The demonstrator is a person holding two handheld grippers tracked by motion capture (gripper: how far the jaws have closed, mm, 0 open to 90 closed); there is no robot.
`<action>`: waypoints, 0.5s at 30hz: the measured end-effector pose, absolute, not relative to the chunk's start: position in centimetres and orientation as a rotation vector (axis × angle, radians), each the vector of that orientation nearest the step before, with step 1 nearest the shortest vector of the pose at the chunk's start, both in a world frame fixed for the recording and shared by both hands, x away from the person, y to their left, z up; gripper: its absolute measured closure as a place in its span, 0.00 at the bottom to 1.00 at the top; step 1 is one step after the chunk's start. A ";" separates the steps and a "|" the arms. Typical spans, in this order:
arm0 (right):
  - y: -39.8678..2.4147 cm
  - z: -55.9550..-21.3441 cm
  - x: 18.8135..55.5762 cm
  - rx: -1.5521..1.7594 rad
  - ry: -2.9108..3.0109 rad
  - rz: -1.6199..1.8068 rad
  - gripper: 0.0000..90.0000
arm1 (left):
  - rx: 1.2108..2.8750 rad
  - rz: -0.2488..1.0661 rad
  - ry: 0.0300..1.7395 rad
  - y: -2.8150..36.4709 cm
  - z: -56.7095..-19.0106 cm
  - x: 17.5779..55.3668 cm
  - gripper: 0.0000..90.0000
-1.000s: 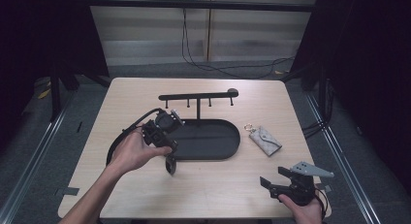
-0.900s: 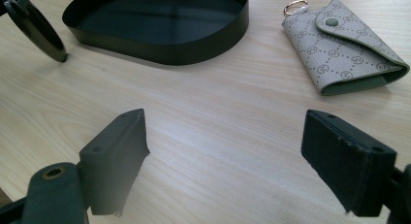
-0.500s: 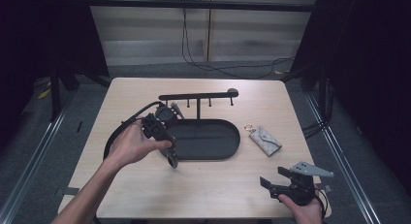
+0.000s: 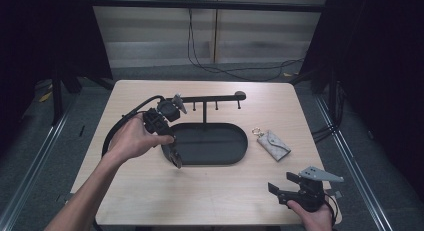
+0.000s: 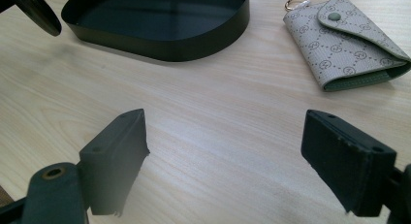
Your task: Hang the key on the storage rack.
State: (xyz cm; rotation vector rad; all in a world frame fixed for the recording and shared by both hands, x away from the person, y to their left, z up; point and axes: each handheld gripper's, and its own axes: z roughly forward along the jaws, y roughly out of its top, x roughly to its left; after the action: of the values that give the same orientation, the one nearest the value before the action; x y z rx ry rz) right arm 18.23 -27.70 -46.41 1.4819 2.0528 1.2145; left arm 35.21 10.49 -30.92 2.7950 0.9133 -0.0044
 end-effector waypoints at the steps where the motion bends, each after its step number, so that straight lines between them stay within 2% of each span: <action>1: -27.7 -46.4 18.2 1.484 2.053 1.215 0.19 | 2.800 -0.003 0.911 10.6 -30.8 35.3 0.79; 15: -27.6 -46.5 18.3 1.484 2.060 1.213 0.19 | 2.795 -0.008 1.003 12.4 -29.1 37.2 0.79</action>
State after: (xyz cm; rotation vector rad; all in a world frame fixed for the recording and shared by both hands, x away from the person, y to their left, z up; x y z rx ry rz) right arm 18.31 -27.64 -46.47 1.4836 2.0596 1.2131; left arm 37.24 12.44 -29.13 2.7949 1.0030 -0.0080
